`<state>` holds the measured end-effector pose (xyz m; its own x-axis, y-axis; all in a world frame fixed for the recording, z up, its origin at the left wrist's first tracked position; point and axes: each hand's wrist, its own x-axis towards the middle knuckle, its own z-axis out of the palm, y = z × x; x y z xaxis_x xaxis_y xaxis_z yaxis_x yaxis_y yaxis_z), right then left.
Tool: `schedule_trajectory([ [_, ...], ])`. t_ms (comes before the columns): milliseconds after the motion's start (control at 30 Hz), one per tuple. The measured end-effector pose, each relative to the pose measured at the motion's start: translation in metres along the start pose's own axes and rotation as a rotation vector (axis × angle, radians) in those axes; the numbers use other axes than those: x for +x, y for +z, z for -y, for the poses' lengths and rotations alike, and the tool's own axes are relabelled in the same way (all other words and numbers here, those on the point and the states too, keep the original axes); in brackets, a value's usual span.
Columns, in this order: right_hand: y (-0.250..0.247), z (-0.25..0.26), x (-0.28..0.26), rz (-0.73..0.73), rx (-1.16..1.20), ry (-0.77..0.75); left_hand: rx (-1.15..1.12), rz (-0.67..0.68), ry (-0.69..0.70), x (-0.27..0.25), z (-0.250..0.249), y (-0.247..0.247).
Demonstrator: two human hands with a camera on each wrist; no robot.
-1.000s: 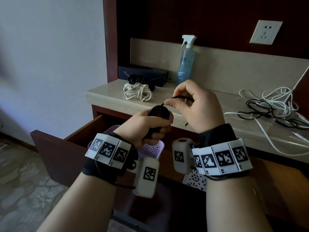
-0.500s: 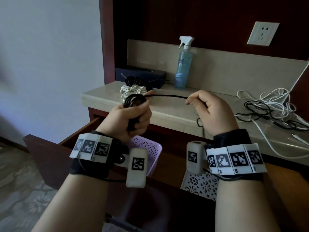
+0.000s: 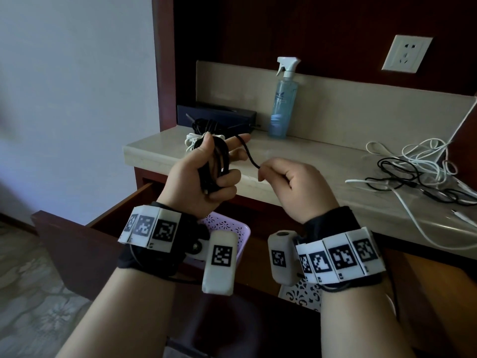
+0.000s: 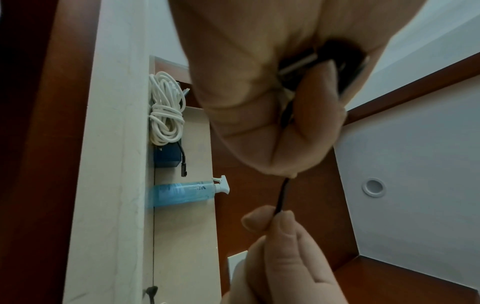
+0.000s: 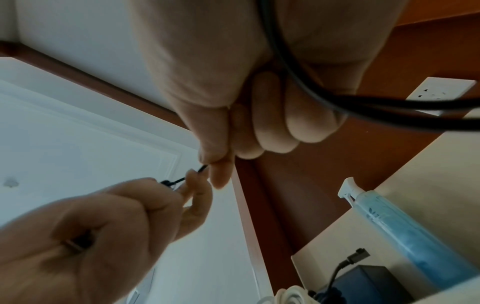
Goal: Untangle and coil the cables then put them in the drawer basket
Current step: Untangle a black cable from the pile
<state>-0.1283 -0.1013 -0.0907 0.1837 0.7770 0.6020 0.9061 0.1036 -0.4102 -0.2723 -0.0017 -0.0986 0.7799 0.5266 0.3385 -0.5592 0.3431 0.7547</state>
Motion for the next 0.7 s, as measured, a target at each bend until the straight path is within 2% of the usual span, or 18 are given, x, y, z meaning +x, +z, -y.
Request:
schedule_trajectory([
  [100,0.002,0.004,-0.001,0.064,0.024,-0.010,0.094,-0.113,0.064,0.002,0.000,0.002],
  [267,0.005,0.011,0.000,0.165,0.070,0.052,0.130,-0.174,0.078,0.005,0.003,0.002],
  [333,0.004,0.009,-0.001,0.209,0.046,0.087,0.034,-0.233,0.138,0.007,0.001,0.000],
  [433,-0.003,-0.003,-0.006,0.239,-0.029,0.167,-0.230,-0.284,0.281,0.005,-0.009,-0.011],
  [500,-0.008,-0.011,-0.008,0.184,-0.085,0.200,-0.270,-0.301,0.308,0.002,-0.016,-0.017],
  [700,-0.023,-0.022,-0.005,-0.124,-0.036,0.263,-0.021,-0.426,0.147,0.002,-0.007,-0.021],
])
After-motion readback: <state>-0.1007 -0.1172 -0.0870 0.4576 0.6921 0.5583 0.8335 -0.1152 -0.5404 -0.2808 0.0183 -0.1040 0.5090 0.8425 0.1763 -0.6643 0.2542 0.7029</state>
